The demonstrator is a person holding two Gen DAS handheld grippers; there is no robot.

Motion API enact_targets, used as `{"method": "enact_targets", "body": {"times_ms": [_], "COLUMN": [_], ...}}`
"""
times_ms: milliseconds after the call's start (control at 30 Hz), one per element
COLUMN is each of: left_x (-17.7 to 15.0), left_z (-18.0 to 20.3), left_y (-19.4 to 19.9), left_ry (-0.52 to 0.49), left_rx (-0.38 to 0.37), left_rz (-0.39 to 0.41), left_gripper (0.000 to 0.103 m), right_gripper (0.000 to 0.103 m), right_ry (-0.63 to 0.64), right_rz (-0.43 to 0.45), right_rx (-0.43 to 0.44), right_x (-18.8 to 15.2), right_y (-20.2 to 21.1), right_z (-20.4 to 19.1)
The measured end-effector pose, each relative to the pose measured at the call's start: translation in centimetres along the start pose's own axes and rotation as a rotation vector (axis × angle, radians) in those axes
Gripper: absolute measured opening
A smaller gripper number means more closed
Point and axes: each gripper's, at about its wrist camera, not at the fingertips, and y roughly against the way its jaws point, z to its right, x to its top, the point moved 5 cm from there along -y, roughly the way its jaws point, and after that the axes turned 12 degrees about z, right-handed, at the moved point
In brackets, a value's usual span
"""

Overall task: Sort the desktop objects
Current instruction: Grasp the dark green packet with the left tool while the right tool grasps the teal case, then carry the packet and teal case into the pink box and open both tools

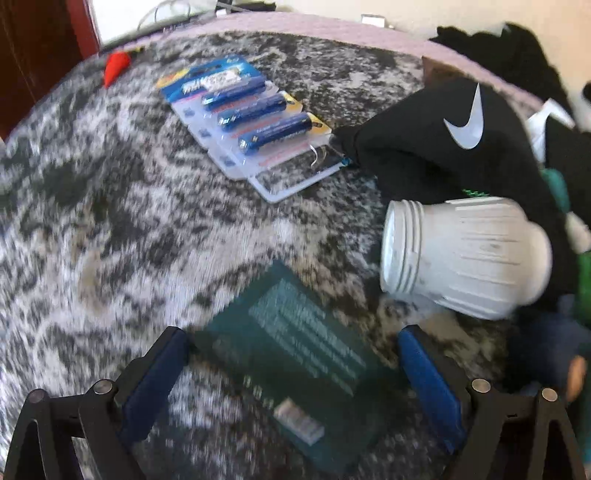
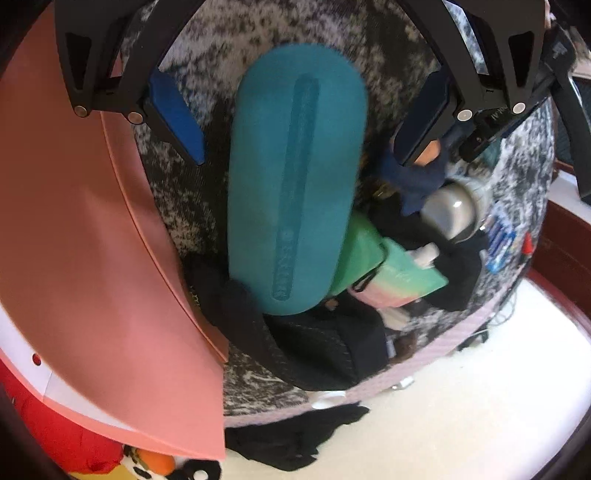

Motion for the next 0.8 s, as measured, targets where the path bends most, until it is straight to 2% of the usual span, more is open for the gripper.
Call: {"method": "enact_targets", "body": {"times_ms": [33,100,133,167,200,233,333,433,667,800], "left_x": [0.0,0.2,0.3,0.4,0.3,0.3,0.1,-0.3,-0.7,-0.3], "left_z": [0.1,-0.1,-0.3,-0.6,-1.0,-1.3,-1.9,-1.4,-0.1,-0.2], "left_y": [-0.1,0.0,0.2,0.5,0.8,1.0,1.9,3.5,10.6,14.7], "left_ry": [-0.007,-0.008,-0.009,-0.001,0.017,0.034,0.085,0.083,0.026,0.011], "left_rx": [0.013,0.031,0.037,0.029,0.020,0.010,-0.036,-0.062,-0.106,-0.122], "left_rz": [0.007,0.020,0.025,0.026,0.021,0.017,0.001,0.008,0.113,0.184], "left_gripper": [0.094,0.080,0.068,0.063,0.061,0.050,0.049,0.049,0.049,0.049], "right_gripper": [0.103,0.102,0.101,0.095,0.091,0.070,0.068,0.068,0.068,0.068], "right_ry": [-0.010,-0.043,-0.062,-0.072,-0.065,-0.058,-0.080,-0.115,-0.074,-0.014], "right_rz": [-0.010,-0.053,-0.079,-0.090,-0.087,-0.084,-0.096,-0.129,-0.118,-0.078], "right_rx": [-0.002,0.005,0.010,0.012,0.020,0.028,0.060,0.092,0.158,0.219], "right_x": [0.0,-0.2,-0.4,-0.5,-0.3,-0.2,-0.4,-1.0,-2.2,-3.2], "right_y": [-0.5,-1.9,-2.5,-2.8,-2.6,-2.3,-1.7,-0.8,3.4,7.6], "right_z": [0.2,0.8,1.1,1.3,1.2,1.1,1.2,1.7,1.1,0.4]}}
